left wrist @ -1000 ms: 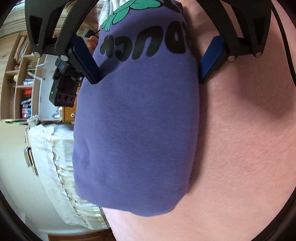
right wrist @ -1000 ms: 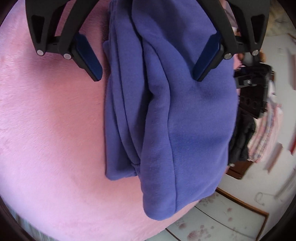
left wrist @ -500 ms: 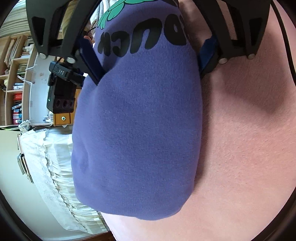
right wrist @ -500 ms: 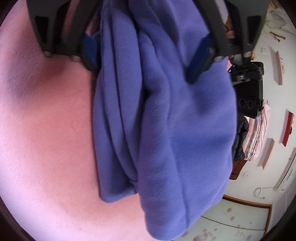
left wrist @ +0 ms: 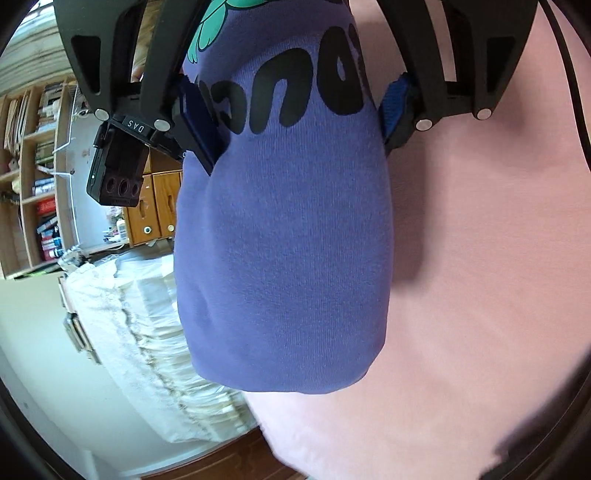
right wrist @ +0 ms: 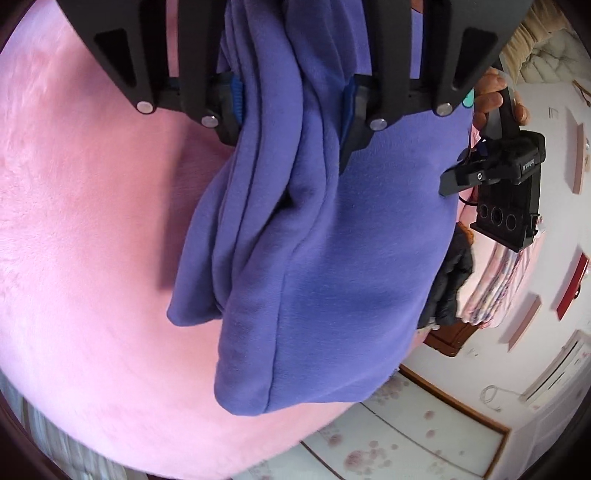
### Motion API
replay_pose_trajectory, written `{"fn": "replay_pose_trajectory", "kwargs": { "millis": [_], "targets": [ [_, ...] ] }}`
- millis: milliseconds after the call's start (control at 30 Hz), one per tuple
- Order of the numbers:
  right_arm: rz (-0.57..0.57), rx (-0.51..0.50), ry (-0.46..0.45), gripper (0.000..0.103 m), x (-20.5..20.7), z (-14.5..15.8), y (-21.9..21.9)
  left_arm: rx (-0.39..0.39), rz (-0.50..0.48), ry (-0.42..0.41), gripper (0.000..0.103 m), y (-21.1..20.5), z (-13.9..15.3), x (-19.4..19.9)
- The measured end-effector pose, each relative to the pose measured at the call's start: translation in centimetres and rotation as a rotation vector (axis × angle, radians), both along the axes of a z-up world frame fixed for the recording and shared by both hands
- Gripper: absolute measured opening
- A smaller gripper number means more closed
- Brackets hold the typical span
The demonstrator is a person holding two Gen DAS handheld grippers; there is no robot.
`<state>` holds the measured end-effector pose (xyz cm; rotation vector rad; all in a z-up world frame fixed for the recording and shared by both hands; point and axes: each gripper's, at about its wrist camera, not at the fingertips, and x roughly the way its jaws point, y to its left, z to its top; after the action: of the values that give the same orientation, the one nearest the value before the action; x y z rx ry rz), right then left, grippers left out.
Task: Fold large clothes
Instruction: 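Lift the folded hoodie with both grippers and carry it onto the black jacket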
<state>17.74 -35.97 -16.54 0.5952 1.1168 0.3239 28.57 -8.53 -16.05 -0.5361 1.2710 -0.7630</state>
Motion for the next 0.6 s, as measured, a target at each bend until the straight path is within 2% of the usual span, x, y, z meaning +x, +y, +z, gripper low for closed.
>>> {"fn": "replay_pose_trajectory", "kwargs": {
  "millis": [167,333,367,467,600],
  "targets": [
    [0.04,0.006,-0.09,0.039,-0.6,5.2,4.0,0.017,0.052,-0.098,0.075,6.3,8.0,-0.7],
    [0.097,0.044,-0.199,0.039,2.2,12.0,10.7,0.053,0.114,-0.207,0.076,13.5,16.6,0.9],
    [0.108,0.051,-0.222,0.039,3.2,13.2,12.0,0.07,0.128,-0.24,0.077,15.7,18.8,1.9],
    [0.143,0.073,-0.292,0.039,7.1,16.9,17.2,0.105,0.14,-0.318,0.078,21.0,23.1,5.4],
    [0.166,0.101,-0.381,0.039,13.7,20.0,23.7,0.144,0.191,-0.383,0.079,28.3,25.9,12.2]
  ]
}}
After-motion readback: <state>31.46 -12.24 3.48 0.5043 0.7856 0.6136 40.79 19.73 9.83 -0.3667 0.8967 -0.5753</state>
